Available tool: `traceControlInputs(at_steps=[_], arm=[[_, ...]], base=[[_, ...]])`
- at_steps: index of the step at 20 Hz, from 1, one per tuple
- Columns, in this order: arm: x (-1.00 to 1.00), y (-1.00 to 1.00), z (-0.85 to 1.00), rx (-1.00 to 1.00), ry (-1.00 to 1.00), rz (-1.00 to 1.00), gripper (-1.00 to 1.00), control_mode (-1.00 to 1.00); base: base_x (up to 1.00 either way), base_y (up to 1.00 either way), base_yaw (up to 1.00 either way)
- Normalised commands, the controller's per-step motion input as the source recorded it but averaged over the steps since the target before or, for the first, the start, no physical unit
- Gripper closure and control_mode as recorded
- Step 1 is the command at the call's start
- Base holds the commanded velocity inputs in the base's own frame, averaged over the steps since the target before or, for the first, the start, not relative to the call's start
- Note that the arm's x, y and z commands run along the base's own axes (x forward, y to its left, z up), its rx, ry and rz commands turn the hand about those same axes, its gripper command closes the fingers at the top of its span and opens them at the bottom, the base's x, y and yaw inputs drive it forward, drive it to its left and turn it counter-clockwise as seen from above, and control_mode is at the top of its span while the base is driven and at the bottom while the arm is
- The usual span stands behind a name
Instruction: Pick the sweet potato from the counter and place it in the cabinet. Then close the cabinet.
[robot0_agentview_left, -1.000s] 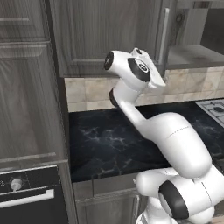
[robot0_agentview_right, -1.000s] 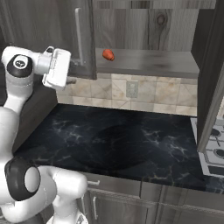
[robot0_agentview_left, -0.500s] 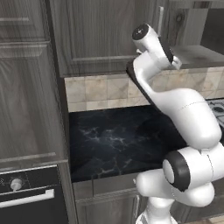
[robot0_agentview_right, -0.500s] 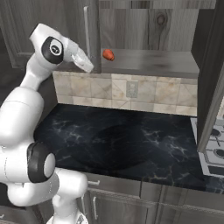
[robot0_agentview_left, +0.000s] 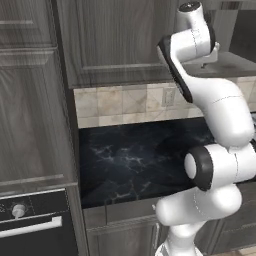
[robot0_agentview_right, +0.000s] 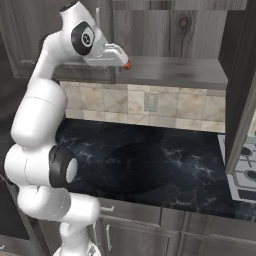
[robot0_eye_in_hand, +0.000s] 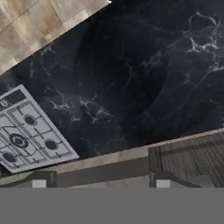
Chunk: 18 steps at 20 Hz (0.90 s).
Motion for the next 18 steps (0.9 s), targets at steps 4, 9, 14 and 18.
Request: traceControlInputs(at_steps=[4, 9, 14, 18], arm=[[0.12, 0.00, -1.00, -0.07, 0.11, 0.49, -1.00, -1.00], [-0.76, -0.22, -1.00, -0.11, -0.19, 0.53, -1.00, -1.00], [-0.85, -0.38, -1.00, -0.10, -0.29, 0.49, -1.00, -1.00], [-0.45, -0.43, -0.77, 0.00, -0.17, 0.40, -1.00, -1.00]], base=[[0.00, 0.00, 0.00], [0.00, 0.00, 0.00], [0.00, 0.00, 0.00], [0.00, 0.00, 0.00]])
